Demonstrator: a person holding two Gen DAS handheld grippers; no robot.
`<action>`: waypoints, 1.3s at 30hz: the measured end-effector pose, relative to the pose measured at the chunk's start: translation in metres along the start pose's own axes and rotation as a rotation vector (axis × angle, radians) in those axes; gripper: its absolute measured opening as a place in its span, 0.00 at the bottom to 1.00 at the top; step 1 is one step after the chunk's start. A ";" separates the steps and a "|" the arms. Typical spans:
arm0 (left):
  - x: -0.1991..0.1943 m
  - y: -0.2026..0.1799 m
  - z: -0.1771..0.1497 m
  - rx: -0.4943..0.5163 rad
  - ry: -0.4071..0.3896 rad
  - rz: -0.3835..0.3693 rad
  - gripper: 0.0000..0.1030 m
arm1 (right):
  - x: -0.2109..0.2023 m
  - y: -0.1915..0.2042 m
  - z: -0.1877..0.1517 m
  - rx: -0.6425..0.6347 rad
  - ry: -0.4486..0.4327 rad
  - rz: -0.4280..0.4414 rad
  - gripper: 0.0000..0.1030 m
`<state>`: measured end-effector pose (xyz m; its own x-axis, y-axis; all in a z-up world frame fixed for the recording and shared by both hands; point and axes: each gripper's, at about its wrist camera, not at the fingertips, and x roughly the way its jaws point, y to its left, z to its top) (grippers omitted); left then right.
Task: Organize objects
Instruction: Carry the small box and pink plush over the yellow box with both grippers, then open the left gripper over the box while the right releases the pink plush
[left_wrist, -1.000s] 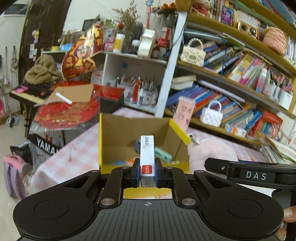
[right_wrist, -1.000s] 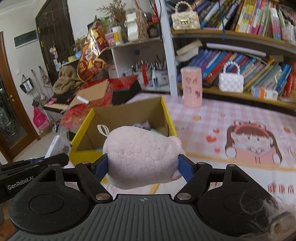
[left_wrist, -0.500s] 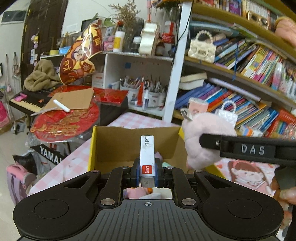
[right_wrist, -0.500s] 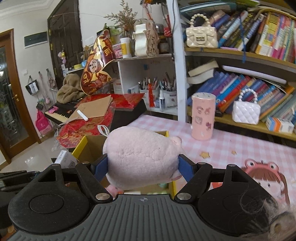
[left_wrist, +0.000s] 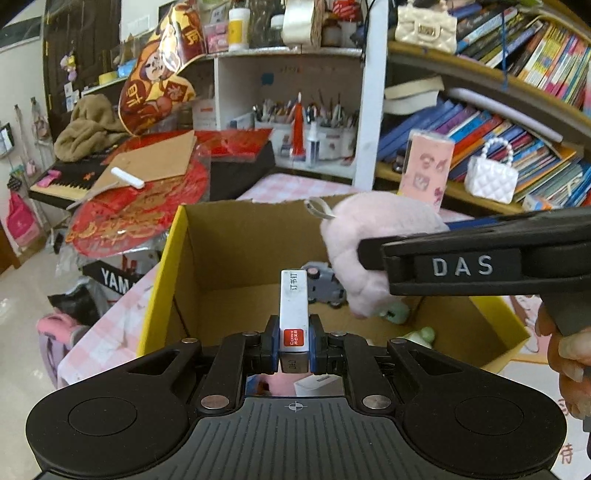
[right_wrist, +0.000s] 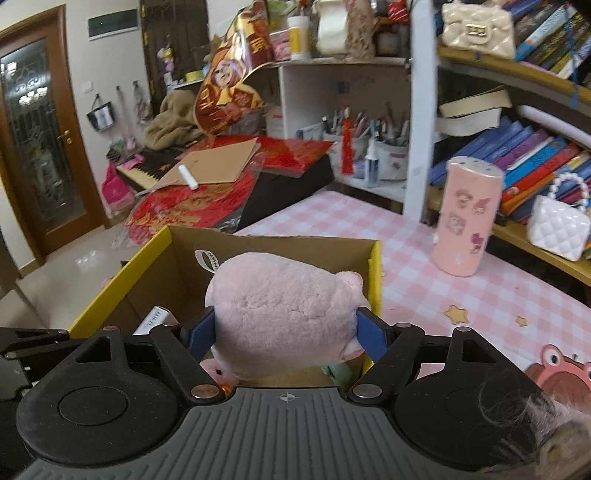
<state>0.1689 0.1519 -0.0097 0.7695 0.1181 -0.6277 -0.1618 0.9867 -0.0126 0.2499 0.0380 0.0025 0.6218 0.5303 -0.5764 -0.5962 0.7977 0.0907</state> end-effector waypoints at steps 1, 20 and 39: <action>0.003 0.000 0.001 0.001 0.007 0.004 0.13 | 0.003 0.001 0.001 -0.007 0.006 0.009 0.74; -0.013 -0.002 0.008 0.000 -0.095 0.028 0.63 | 0.002 -0.011 0.010 0.061 -0.021 0.054 0.89; -0.079 0.012 -0.022 0.008 -0.171 -0.051 0.84 | -0.121 -0.001 -0.054 0.257 -0.205 -0.251 0.93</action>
<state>0.0931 0.1515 0.0225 0.8703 0.0848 -0.4852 -0.1159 0.9927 -0.0343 0.1480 -0.0429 0.0285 0.8356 0.3354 -0.4351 -0.2826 0.9416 0.1830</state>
